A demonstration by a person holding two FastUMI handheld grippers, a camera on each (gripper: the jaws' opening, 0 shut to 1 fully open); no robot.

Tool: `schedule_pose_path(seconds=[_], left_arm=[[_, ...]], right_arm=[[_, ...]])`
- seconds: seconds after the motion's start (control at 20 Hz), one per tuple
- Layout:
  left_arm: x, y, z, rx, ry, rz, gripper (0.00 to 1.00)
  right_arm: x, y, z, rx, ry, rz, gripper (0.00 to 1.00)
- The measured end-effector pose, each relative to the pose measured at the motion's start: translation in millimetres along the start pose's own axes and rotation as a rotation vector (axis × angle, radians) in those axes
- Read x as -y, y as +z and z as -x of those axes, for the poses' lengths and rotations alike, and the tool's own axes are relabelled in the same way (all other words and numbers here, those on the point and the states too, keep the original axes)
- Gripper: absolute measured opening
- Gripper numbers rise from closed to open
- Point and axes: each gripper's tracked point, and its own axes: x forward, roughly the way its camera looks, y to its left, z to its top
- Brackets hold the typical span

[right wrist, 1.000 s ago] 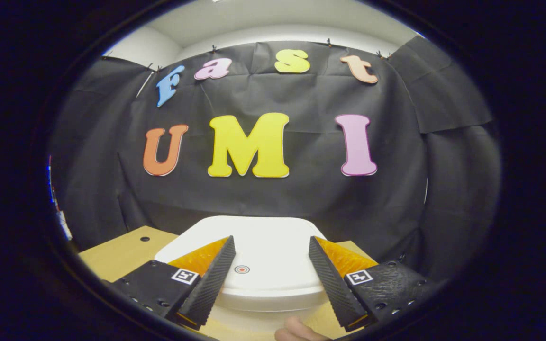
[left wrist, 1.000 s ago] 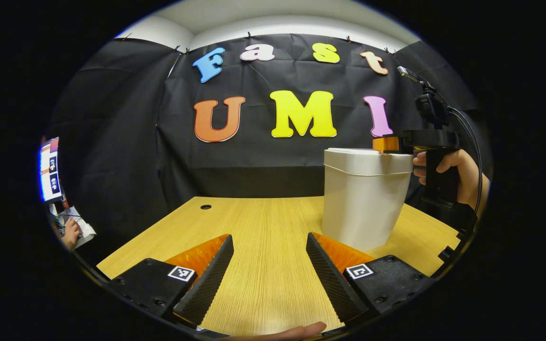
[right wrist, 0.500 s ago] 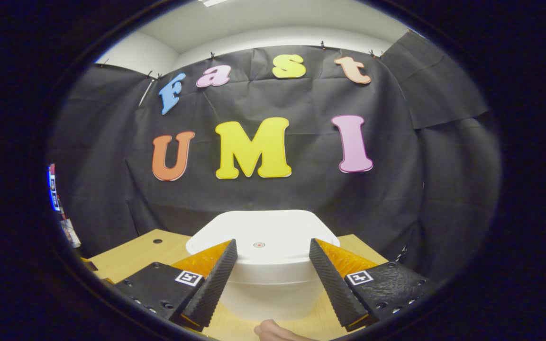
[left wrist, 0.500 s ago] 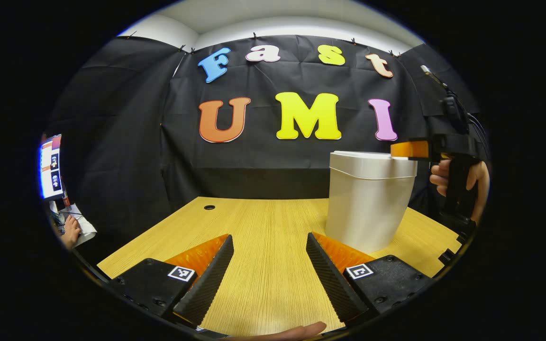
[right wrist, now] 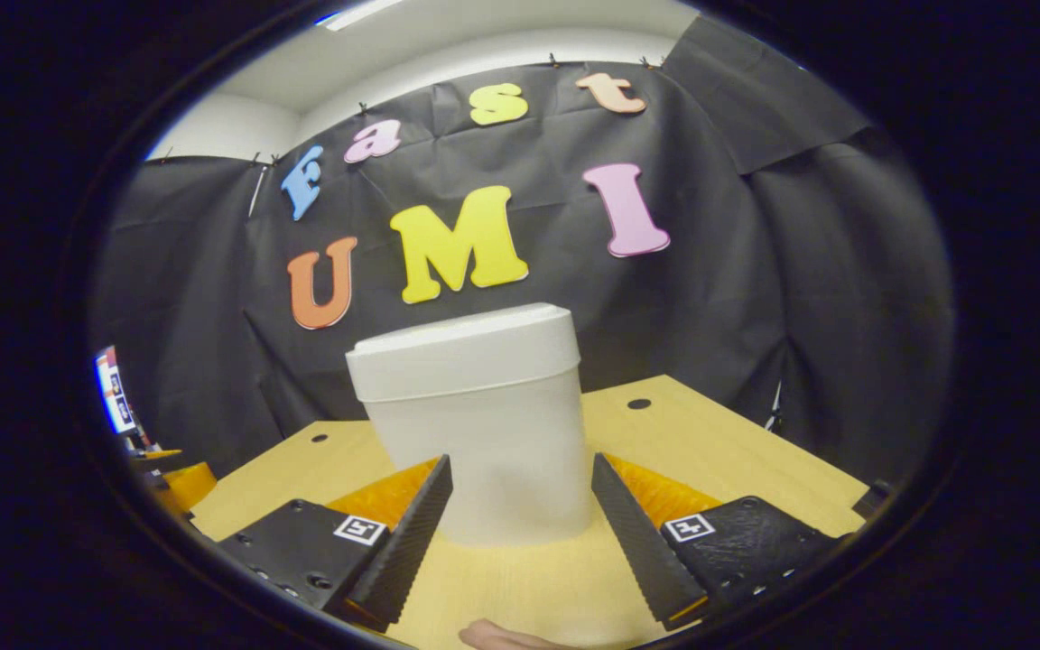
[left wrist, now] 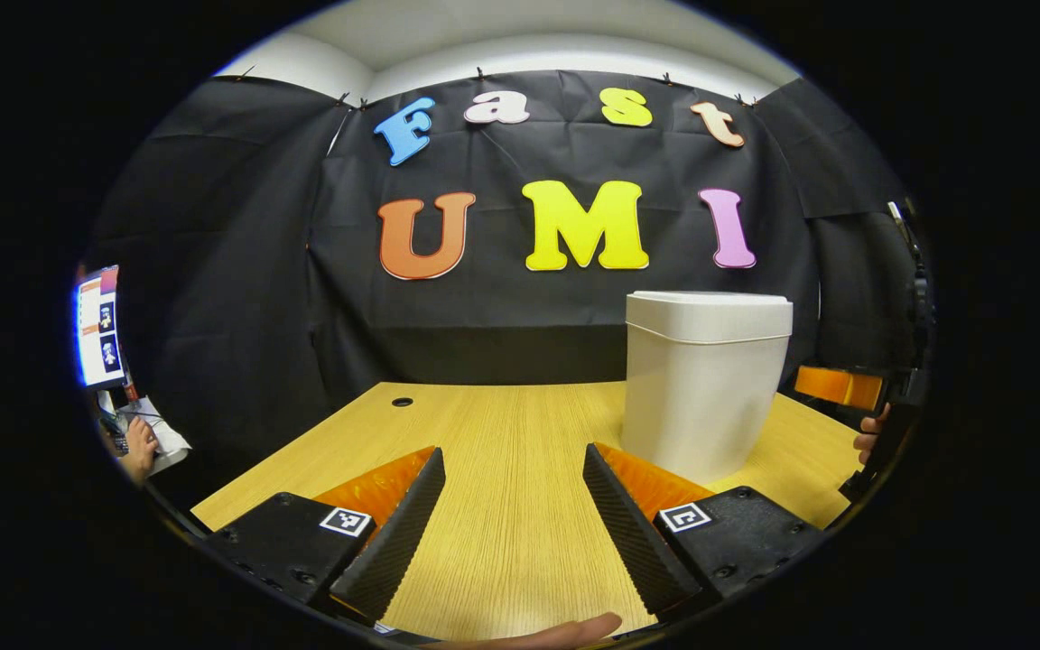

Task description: Press the lid of the desktop garbage bin to open it, pick up the crumpled paper on the desktop and throw it into the bin, then pick up the pop can on the desktop and drop it into the bin, and finally close the garbage bin lid.

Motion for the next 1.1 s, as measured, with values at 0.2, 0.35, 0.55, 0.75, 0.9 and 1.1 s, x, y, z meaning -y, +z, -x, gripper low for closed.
schedule_pose_path(seconds=[0.2,0.35,0.55,0.75,0.9,1.1], left_arm=[[-1,1,2,0.009,0.007,0.006,1.0],[4,6,4,0.026,0.002,-0.001,1.0],[18,10,9,0.049,-0.027,-0.01,0.99],[24,11,12,0.057,-0.045,-0.026,0.99],[22,12,13,0.06,-0.037,-0.025,0.99],[18,9,8,0.045,-0.029,-0.015,0.99]], right_arm=[[23,-28,33,-0.016,-0.024,0.039,0.99],[39,-18,58,0.035,-0.047,0.114,0.92],[40,7,82,0.123,-0.062,0.179,0.95],[8,29,105,0.2,-0.011,0.222,0.95],[-11,27,106,0.225,0.011,0.314,0.95],[-30,13,102,0.196,0.051,0.348,0.95]])
